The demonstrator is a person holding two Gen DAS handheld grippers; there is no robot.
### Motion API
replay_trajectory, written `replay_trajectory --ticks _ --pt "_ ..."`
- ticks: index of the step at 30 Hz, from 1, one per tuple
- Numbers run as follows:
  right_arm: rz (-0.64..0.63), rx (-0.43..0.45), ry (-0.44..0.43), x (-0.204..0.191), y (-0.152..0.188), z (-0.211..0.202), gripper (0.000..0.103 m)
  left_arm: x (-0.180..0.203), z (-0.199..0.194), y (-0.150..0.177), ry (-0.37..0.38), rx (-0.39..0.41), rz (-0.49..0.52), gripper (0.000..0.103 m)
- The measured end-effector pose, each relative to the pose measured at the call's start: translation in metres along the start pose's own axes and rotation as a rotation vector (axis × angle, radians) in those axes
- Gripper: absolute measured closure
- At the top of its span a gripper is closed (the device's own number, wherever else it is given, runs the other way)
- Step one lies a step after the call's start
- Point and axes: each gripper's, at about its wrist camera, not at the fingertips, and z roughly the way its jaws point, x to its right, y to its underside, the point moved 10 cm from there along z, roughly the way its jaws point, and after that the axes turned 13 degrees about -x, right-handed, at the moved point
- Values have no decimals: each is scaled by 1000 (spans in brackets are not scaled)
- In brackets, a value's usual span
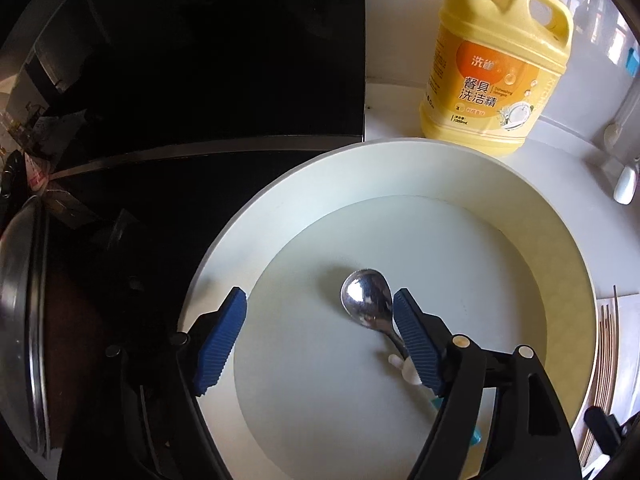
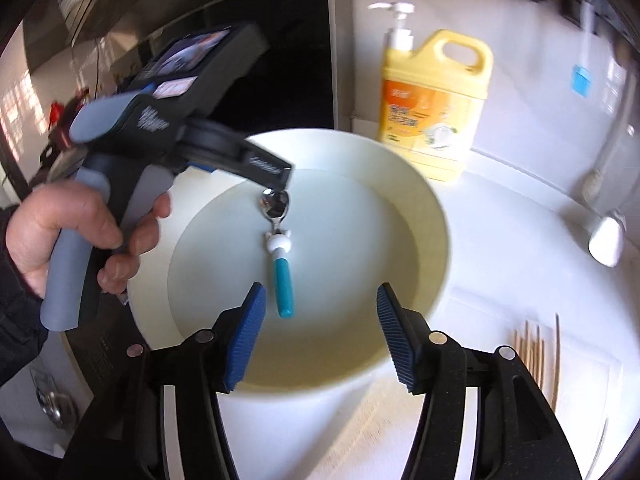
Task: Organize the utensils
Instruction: 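Withdraw the left tool from the basin back toward the cutting board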
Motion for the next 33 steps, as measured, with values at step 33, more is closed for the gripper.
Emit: replay_trajectory --ticks 33 --pt "587 -37 223 193 236 -131 34 220 -90 183 177 113 303 10"
